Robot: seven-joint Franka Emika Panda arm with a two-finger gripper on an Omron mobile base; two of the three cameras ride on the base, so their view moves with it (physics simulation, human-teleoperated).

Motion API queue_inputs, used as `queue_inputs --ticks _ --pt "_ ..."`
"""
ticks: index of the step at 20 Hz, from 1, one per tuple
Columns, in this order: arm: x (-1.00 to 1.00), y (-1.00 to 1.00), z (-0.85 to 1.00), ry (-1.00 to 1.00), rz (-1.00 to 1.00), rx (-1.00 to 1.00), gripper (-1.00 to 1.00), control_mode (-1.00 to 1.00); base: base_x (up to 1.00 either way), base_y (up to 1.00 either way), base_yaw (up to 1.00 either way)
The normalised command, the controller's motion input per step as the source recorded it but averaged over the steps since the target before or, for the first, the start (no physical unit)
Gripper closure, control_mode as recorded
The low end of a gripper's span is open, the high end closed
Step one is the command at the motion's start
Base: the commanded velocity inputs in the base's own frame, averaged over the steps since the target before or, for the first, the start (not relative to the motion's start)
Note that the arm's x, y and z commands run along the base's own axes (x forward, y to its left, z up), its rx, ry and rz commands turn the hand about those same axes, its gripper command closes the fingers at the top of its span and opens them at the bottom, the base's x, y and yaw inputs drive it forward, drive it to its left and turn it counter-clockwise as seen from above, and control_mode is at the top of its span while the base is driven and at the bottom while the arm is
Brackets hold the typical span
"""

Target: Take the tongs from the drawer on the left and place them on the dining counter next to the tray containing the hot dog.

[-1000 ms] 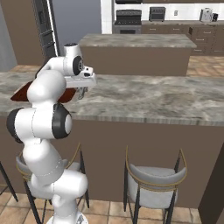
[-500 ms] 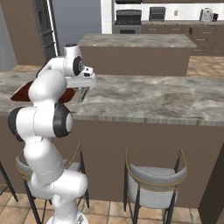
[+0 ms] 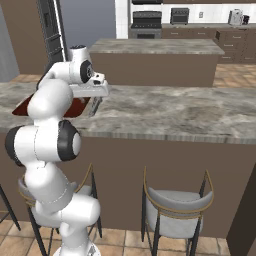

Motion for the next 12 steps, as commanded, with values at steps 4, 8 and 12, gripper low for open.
queue_inputs --ticks 4,8,12 --pt "-0.42 0.00 0.33 -0.09 -0.04 0.00 -1.00 -1.00 0.00 0.00 0.00" --pt "-0.53 0.00 0.31 -0.13 -0.02 0.00 -1.00 -1.00 0.00 0.00 0.00" --pt "-0.60 0.00 0.40 -0.17 0.00 0.00 -1.00 -1.00 0.00 0.00 0.00"
